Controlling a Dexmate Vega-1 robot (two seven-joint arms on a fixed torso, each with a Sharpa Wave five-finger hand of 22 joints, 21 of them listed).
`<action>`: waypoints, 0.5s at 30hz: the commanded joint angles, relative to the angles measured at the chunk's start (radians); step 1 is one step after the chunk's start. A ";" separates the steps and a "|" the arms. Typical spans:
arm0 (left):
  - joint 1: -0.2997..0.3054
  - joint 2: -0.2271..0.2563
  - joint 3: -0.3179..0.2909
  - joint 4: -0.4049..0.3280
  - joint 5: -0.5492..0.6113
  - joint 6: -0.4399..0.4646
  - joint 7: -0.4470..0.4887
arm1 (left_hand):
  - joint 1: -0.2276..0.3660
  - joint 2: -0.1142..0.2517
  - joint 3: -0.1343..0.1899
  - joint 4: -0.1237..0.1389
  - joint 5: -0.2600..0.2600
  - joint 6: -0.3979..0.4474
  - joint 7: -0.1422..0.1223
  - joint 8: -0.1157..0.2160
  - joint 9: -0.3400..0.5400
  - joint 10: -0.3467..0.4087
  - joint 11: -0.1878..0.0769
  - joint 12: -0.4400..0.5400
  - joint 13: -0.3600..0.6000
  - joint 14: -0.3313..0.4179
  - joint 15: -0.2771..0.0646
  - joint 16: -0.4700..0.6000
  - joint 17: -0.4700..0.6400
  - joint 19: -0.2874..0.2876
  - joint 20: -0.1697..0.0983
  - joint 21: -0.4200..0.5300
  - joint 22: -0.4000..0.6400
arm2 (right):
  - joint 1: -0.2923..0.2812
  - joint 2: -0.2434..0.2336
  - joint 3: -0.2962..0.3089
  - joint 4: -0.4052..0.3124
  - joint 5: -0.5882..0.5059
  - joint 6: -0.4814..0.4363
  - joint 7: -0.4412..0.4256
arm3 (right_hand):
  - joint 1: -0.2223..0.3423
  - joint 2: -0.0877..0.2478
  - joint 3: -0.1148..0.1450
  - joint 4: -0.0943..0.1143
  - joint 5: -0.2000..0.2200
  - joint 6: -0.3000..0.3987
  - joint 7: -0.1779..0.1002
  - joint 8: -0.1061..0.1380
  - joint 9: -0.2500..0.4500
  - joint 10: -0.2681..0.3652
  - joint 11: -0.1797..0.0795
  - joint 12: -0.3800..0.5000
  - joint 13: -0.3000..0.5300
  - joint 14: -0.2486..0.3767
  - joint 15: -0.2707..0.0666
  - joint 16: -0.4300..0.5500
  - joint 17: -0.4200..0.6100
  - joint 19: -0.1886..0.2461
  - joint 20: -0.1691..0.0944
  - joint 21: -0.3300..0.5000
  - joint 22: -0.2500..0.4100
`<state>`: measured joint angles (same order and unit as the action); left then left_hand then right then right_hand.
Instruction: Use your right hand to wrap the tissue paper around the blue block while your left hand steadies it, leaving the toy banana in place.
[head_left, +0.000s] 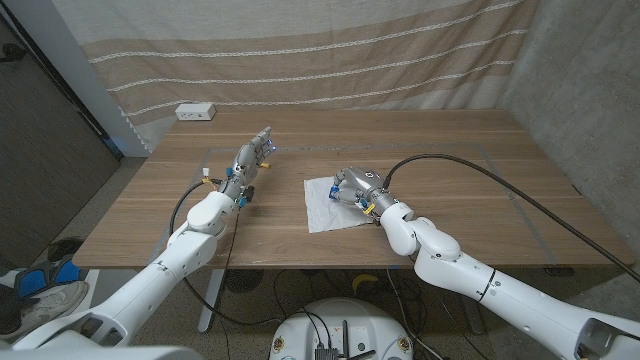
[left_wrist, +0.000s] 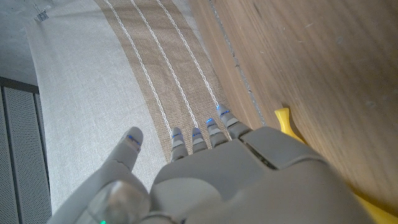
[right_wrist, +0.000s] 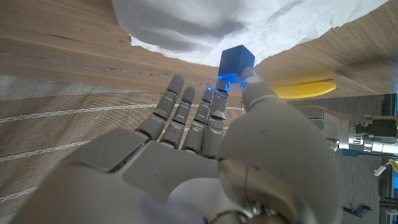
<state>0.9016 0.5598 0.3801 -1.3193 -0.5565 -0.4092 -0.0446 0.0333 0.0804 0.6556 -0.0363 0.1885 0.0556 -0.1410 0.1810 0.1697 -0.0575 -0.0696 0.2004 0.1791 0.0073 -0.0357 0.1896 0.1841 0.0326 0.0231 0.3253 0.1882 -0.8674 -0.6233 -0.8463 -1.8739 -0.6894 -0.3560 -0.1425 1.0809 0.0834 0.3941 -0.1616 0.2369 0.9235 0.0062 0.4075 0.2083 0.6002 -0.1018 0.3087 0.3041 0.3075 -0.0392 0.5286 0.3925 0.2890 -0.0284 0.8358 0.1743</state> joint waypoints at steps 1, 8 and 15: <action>-0.009 0.001 0.004 0.009 0.000 0.006 -0.006 | -0.012 0.028 0.002 -0.003 -0.003 0.004 -0.005 0.000 0.004 0.006 0.001 -0.003 0.003 0.004 -0.013 0.001 0.001 0.007 0.003 -0.002 0.002 | 0.009 0.001 -0.014 0.002 -0.007 -0.023 0.024 | 0.004 0.000 -0.010 -0.001 0.003 -0.013 -0.011 -0.006 0.049 -0.004 0.004 -0.003 0.005 -0.003 -0.152 -0.001 0.004 0.004 -0.001 0.003 0.002; -0.014 -0.001 0.005 0.017 -0.003 0.005 -0.011 | -0.012 0.028 0.002 -0.003 -0.003 0.004 -0.005 0.001 0.004 0.006 0.001 -0.003 0.003 0.005 -0.013 0.001 0.001 0.007 0.003 -0.002 0.002 | 0.010 -0.003 -0.014 -0.003 -0.005 -0.035 0.034 | 0.004 -0.007 -0.019 -0.003 0.003 -0.088 -0.040 -0.038 0.044 -0.015 0.009 -0.009 0.006 -0.009 -0.147 -0.001 0.008 0.005 0.003 0.002 0.002; -0.020 -0.003 0.006 0.028 -0.005 0.000 -0.019 | -0.012 0.028 0.002 -0.003 -0.003 0.005 -0.005 0.001 0.004 0.005 0.001 -0.003 0.003 0.003 -0.012 0.000 0.001 0.007 0.003 -0.003 0.002 | 0.013 -0.013 -0.009 -0.013 0.015 -0.036 0.060 | -0.014 -0.026 -0.042 0.004 0.000 -0.154 -0.047 -0.073 0.034 -0.038 0.019 -0.020 0.007 -0.015 -0.133 -0.001 0.011 0.001 0.014 -0.001 0.002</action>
<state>0.8920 0.5602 0.3831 -1.3087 -0.5590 -0.4041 -0.0526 0.0333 0.0804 0.6556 -0.0362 0.1885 0.0556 -0.1411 0.1811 0.1697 -0.0574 -0.0696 0.2004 0.1791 0.0073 -0.0357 0.1896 0.1840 0.0326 0.0231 0.3253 0.1881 -0.8588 -0.6264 -0.8567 -1.8747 -0.6930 -0.3794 -0.1163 1.0853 0.0880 0.3607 -0.1614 0.2403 0.7801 -0.0386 0.3402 0.2449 0.5717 -0.0869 0.2941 0.3089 0.2980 -0.0374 0.5286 0.4016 0.2929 -0.0246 0.8358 0.1743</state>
